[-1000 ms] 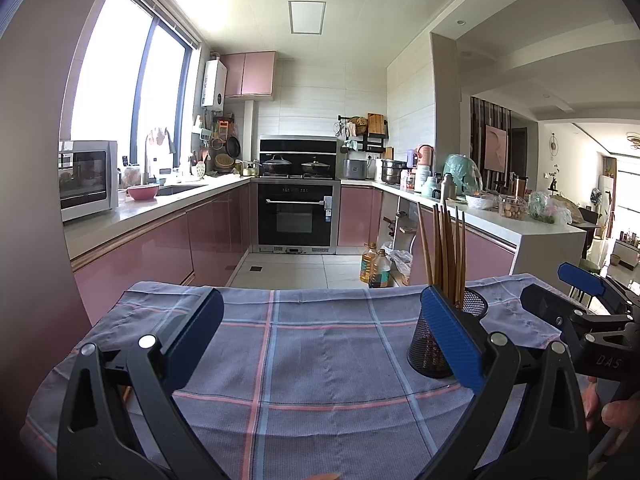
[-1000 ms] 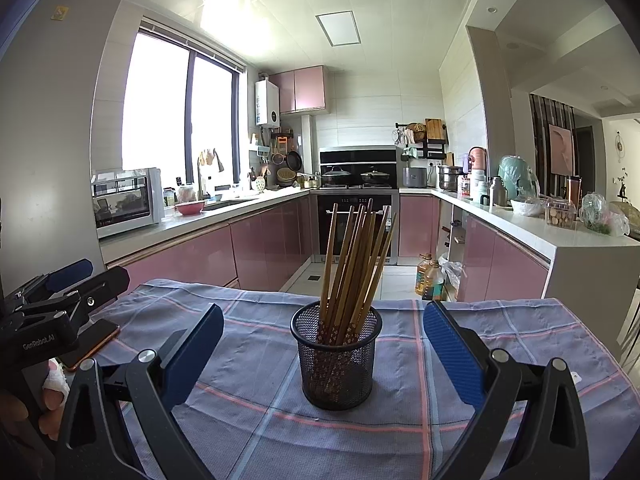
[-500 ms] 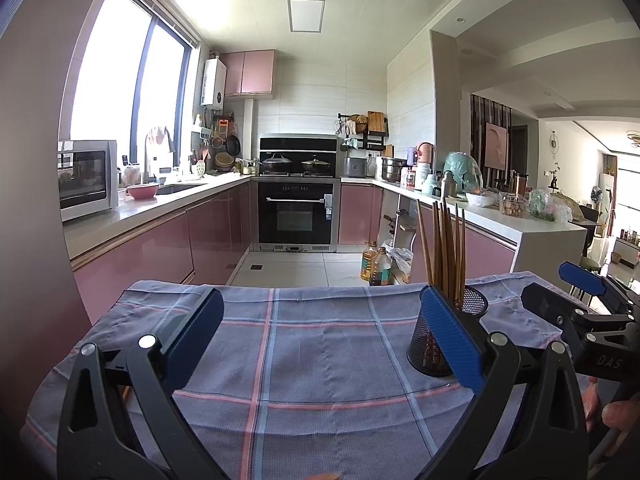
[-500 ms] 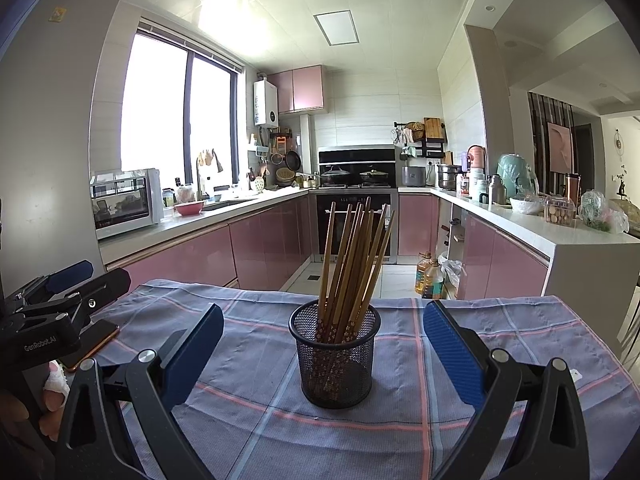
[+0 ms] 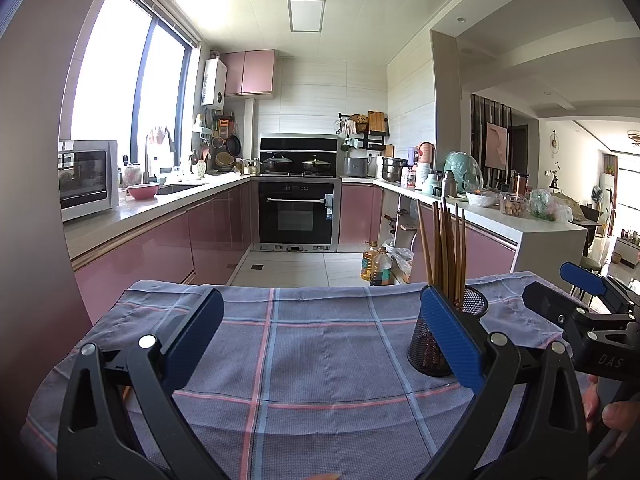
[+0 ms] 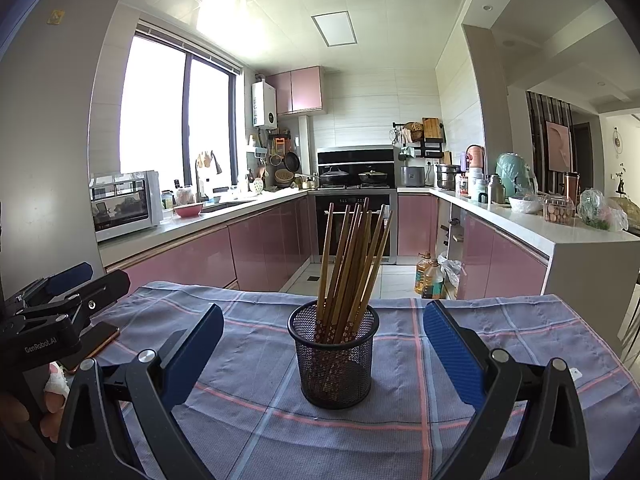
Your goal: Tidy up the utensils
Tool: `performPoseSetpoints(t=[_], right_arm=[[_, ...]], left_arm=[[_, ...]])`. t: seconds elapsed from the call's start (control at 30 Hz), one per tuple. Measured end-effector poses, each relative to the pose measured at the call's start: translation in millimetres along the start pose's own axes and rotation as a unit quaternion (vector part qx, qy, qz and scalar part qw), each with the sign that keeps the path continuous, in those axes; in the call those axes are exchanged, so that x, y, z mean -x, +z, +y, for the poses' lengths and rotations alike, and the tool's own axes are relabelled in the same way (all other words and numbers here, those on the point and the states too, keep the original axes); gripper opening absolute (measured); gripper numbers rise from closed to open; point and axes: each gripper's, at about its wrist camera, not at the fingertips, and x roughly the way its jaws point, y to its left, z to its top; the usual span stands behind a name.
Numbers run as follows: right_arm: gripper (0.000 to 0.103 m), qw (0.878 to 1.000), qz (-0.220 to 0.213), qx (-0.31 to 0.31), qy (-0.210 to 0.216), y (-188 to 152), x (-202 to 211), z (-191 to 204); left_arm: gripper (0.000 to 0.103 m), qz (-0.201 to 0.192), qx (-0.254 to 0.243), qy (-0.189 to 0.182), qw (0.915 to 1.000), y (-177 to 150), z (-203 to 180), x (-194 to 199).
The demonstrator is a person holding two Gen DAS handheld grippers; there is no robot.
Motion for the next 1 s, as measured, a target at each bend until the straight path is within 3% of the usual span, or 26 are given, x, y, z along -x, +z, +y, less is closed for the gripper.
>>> performPoseSetpoints(t=[1.0], right_arm=[[0.097,1.000,-0.001,-0.005,-0.001,-1.0,0.3,0.6]], left_arm=[[0.098,0.000,-0.001,0.001,1.0000,0.6,-0.1,-0.2]])
